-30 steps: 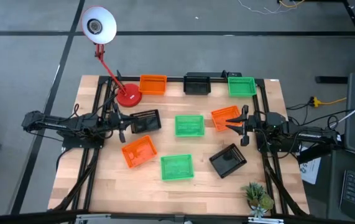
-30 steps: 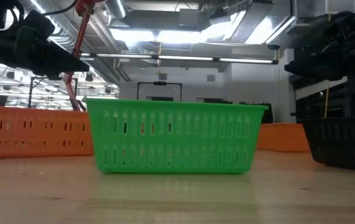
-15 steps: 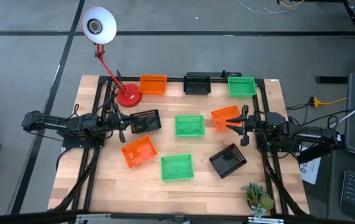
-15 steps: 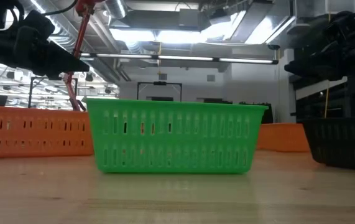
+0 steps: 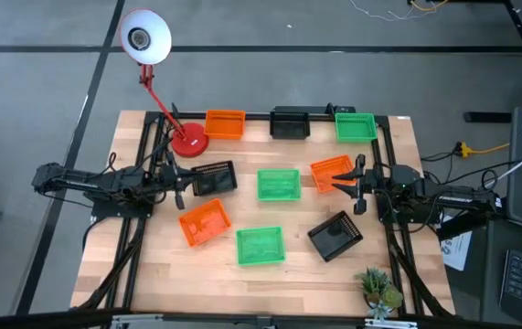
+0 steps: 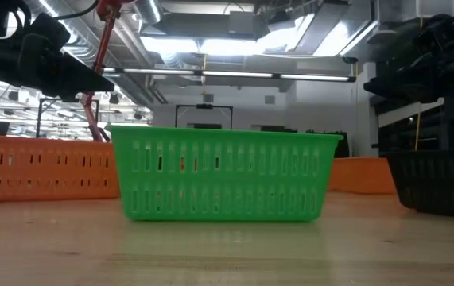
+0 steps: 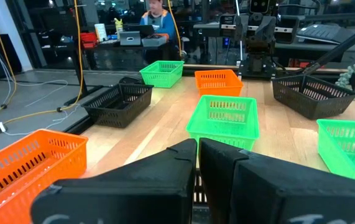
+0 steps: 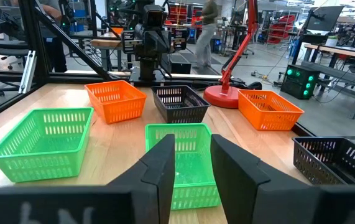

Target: Stack baskets by color

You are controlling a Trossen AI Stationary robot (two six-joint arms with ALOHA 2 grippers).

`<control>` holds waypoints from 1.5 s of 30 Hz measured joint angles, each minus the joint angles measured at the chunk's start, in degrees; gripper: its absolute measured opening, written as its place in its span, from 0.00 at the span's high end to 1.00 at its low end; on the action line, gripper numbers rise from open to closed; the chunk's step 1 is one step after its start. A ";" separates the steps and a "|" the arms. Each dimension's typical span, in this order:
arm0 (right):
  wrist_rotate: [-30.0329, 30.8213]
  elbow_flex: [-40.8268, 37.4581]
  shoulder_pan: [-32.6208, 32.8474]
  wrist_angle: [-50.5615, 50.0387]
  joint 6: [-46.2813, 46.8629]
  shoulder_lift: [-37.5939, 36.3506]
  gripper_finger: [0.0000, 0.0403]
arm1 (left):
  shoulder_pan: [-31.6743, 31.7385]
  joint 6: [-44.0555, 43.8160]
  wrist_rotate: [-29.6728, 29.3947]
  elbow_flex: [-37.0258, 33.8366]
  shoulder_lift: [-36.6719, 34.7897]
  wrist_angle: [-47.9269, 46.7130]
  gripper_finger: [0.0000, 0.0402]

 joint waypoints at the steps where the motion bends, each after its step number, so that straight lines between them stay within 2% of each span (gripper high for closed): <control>1: 0.00 0.00 0.00 0.02 0.00 0.00 0.74 | -0.01 -0.01 0.00 0.01 0.01 -0.01 0.97; 37: -0.02 0.00 0.00 0.00 -0.01 -0.01 0.74 | -0.02 0.24 0.00 0.01 0.00 0.01 0.97; 41: 0.00 0.00 0.00 0.02 -0.16 0.00 0.74 | -0.02 9.75 -0.04 0.01 0.00 0.05 0.97; 45: 0.08 0.01 -0.04 0.01 -7.19 -0.02 0.74 | 0.00 16.32 -0.04 0.01 0.02 0.03 0.97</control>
